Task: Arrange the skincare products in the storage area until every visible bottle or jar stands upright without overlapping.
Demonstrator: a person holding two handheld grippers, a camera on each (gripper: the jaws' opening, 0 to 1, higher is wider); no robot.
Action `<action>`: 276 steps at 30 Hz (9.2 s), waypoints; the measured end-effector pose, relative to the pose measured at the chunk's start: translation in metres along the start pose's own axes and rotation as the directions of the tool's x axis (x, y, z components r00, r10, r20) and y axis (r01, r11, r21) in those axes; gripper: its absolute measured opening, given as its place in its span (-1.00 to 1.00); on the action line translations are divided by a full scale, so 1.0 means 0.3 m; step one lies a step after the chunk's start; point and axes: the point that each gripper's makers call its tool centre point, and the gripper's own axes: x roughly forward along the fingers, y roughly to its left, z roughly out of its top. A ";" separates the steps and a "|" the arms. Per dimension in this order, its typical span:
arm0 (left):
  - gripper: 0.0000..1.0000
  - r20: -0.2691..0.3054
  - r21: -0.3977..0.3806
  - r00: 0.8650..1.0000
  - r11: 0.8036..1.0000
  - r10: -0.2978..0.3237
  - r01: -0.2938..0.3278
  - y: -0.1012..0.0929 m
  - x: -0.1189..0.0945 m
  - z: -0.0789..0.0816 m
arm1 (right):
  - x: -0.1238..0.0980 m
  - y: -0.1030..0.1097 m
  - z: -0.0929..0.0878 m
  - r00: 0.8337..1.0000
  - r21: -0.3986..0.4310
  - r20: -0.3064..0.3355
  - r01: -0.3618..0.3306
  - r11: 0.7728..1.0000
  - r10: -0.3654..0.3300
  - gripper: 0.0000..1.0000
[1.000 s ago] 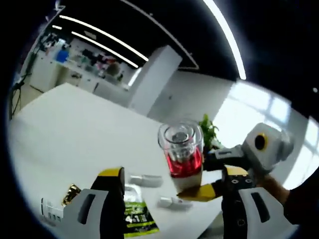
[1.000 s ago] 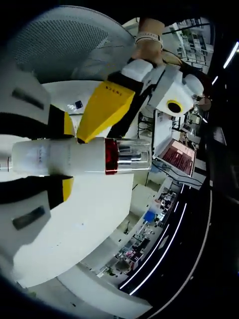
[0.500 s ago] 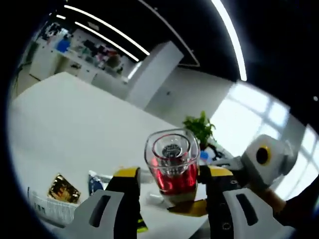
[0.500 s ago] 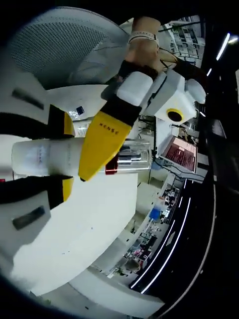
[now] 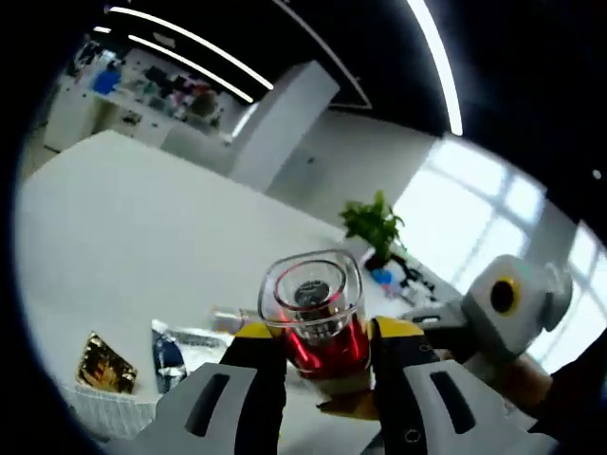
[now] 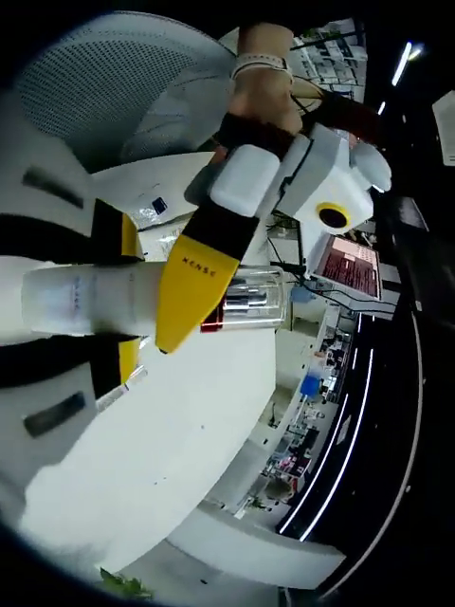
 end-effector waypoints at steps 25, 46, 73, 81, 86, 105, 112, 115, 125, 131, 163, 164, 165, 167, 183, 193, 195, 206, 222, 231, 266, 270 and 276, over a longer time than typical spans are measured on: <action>-0.46 -0.141 0.248 0.988 0.964 -0.058 0.092 -0.054 0.145 -0.090 | 0.014 -0.065 -0.165 0.989 0.225 -0.082 0.135 0.965 -0.119 -0.45; -0.47 -0.153 0.355 0.986 0.928 -0.058 0.110 -0.047 0.167 -0.109 | 0.030 -0.083 -0.195 0.988 0.208 -0.094 0.141 0.968 -0.124 -0.43; -0.47 -0.091 0.316 0.990 0.946 0.111 -0.077 0.121 0.141 -0.065 | -0.017 -0.164 -0.170 0.979 0.347 -0.008 0.192 0.918 -0.201 -0.27; -0.47 -0.097 0.336 0.990 0.940 0.101 -0.063 0.103 0.145 -0.073 | -0.069 -0.232 -0.142 0.955 0.429 0.058 0.239 0.871 -0.291 -0.26; -0.47 -0.095 0.332 0.990 0.941 0.100 -0.063 0.104 0.144 -0.072 | -0.088 -0.252 -0.093 0.938 0.465 0.141 0.220 0.858 -0.317 -0.23; -0.47 -0.140 0.432 0.990 0.900 0.009 0.053 0.041 0.161 -0.109 | -0.089 -0.168 0.026 0.934 0.429 0.306 0.037 0.903 -0.183 -0.05; -0.47 -0.178 0.491 0.983 0.863 -0.031 0.117 0.007 0.168 -0.131 | -0.092 -0.166 0.028 0.941 0.355 0.302 0.035 0.934 -0.150 -0.11; -0.47 -0.186 0.500 0.982 0.855 -0.045 0.134 -0.001 0.169 -0.135 | -0.095 -0.166 0.019 0.946 0.330 0.297 0.025 0.943 -0.129 -0.09; -0.47 -0.234 0.541 0.965 0.809 -0.117 0.229 -0.051 0.163 -0.167 | -0.123 -0.127 0.020 0.957 0.197 0.289 -0.030 0.980 -0.029 -0.17; -0.47 -0.247 0.529 0.958 0.809 -0.144 0.258 -0.057 0.163 -0.171 | -0.127 -0.095 0.029 0.945 0.158 0.326 -0.071 0.985 0.016 -0.33; -0.44 -0.358 0.525 0.901 0.745 -0.246 0.412 -0.139 0.142 -0.241 | -0.128 -0.065 0.034 0.936 0.169 0.347 -0.120 0.978 0.055 -0.38; -0.43 -0.362 0.527 0.902 0.747 -0.236 0.406 -0.131 0.144 -0.243 | -0.129 -0.070 0.032 0.937 0.178 0.346 -0.115 0.977 0.047 -0.38; -0.41 -0.366 0.532 0.904 0.747 -0.222 0.399 -0.121 0.145 -0.246 | -0.130 -0.077 0.030 0.938 0.188 0.346 -0.108 0.976 0.037 -0.38; -0.39 -0.368 0.536 0.905 0.747 -0.212 0.393 -0.113 0.147 -0.248 | -0.132 -0.083 0.027 0.939 0.186 0.344 -0.096 0.978 0.026 -0.38; -0.35 -0.366 0.561 0.916 0.747 -0.163 0.357 -0.072 0.158 -0.240 | -0.133 -0.175 -0.006 0.952 0.190 0.304 -0.020 0.982 -0.039 -0.39; -0.31 -0.364 0.556 0.922 0.763 -0.134 0.330 -0.047 0.158 -0.231 | -0.121 -0.225 -0.013 0.959 0.184 0.279 -0.004 0.983 -0.049 -0.39; -0.29 -0.367 0.553 0.922 0.768 -0.124 0.323 -0.038 0.158 -0.230 | -0.120 -0.233 -0.015 0.960 0.184 0.274 0.004 0.983 -0.056 -0.39; -0.15 -0.352 0.538 0.930 0.791 -0.105 0.293 -0.021 0.157 -0.215 | -0.120 -0.235 -0.017 0.958 0.218 0.278 0.003 0.976 -0.065 -0.36; 0.08 -0.359 0.538 0.931 0.801 -0.063 0.261 0.006 0.150 -0.216 | -0.109 -0.250 -0.044 0.972 0.259 0.212 0.041 0.965 -0.099 -0.16; 0.16 -0.369 0.542 0.928 0.801 -0.046 0.255 0.016 0.146 -0.226 | -0.116 -0.217 -0.113 0.983 0.295 0.143 0.070 0.953 -0.116 0.10; 0.24 -0.414 0.571 0.908 0.793 0.056 0.212 0.094 0.106 -0.271 | -0.191 -0.123 -0.175 0.970 0.457 0.069 0.179 0.871 -0.235 0.99; 0.24 -0.420 0.580 0.904 0.790 0.078 0.201 0.111 0.100 -0.271 | -0.198 -0.133 -0.169 0.964 0.465 0.082 0.188 0.865 -0.253 0.99; 0.26 -0.422 0.598 0.899 0.782 0.119 0.176 0.143 0.072 -0.253 | -0.216 -0.162 -0.168 0.948 0.444 0.086 0.238 0.864 -0.305 0.99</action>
